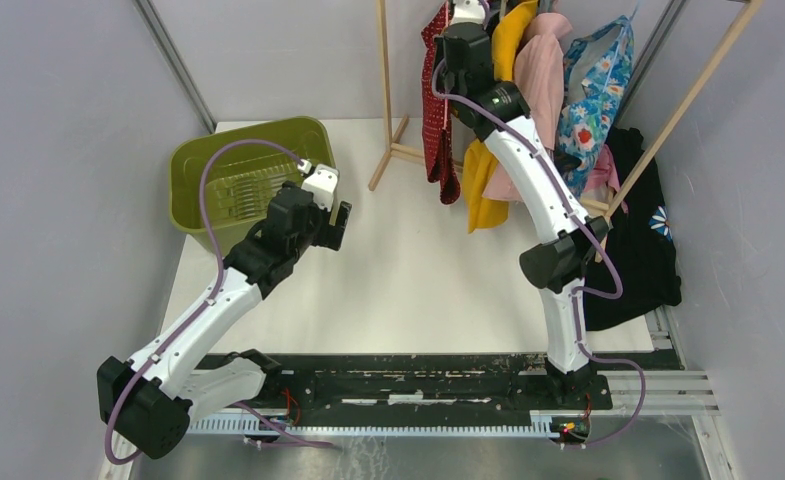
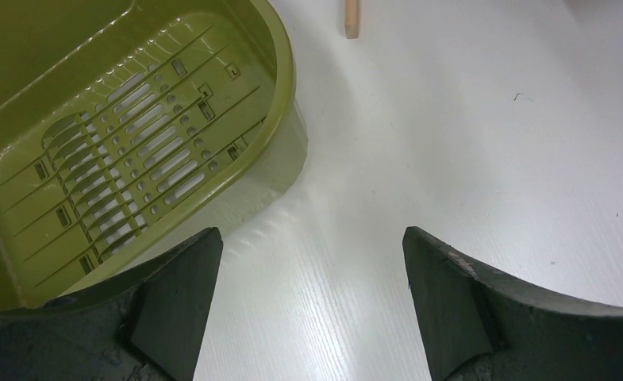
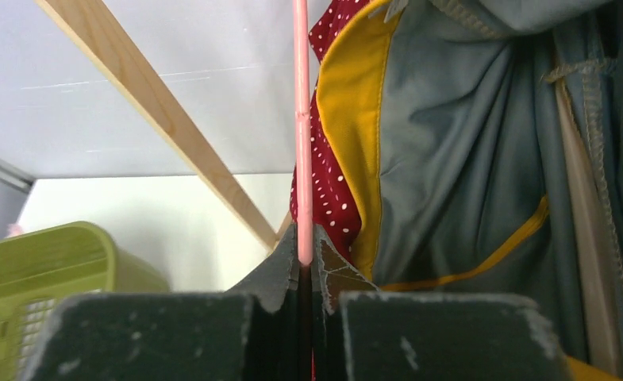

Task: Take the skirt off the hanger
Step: Pick up the hanger from the clothesline.

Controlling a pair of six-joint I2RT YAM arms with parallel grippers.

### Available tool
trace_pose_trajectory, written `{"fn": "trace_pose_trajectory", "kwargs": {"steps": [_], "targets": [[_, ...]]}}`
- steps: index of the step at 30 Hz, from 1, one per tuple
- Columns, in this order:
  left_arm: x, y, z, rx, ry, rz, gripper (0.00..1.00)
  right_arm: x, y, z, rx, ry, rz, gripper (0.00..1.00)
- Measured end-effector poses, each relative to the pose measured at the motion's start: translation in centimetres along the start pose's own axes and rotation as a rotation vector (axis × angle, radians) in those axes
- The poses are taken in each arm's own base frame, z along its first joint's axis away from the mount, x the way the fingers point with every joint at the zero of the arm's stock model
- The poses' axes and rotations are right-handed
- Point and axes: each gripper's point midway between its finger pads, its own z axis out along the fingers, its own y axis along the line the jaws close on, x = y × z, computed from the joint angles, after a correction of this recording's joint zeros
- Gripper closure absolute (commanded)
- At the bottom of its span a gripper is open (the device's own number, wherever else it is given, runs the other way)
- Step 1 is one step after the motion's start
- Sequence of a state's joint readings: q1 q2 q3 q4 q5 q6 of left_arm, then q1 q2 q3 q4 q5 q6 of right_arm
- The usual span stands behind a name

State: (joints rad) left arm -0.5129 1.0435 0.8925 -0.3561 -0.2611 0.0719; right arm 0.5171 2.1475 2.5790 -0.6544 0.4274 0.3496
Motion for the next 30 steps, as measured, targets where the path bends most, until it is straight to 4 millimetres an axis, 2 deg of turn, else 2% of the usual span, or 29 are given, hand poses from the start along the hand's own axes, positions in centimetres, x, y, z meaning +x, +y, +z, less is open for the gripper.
{"fn": "trace_pose_trajectory", "kwargs": {"steps": [3,8,17,25,30], "targets": [[0.0,0.0,0.0,0.000,0.000,0.000,0.09,-0.1,-0.1,0.5,0.012,-0.029,-0.091,0.99],[-0.1,0.0,0.0,0.000,-0.003,0.000,0.09,-0.5,1.1,0.7,0.007,-0.091,-0.248,0.99],[-0.3,0.0,0.1,-0.001,-0.013,-0.003,0.09,-2.7,4.6,-0.9,0.017,-0.234,-0.436,0.99],[-0.2,0.0,0.2,-0.001,-0.009,-0.002,0.09,-2.3,5.8,-1.0,0.016,-0.259,-0.545,0.99],[-0.1,-0.1,0.3,0.000,-0.005,-0.001,0.09,-2.7,5.9,-1.6,0.051,-0.276,-0.638,0.99]]}}
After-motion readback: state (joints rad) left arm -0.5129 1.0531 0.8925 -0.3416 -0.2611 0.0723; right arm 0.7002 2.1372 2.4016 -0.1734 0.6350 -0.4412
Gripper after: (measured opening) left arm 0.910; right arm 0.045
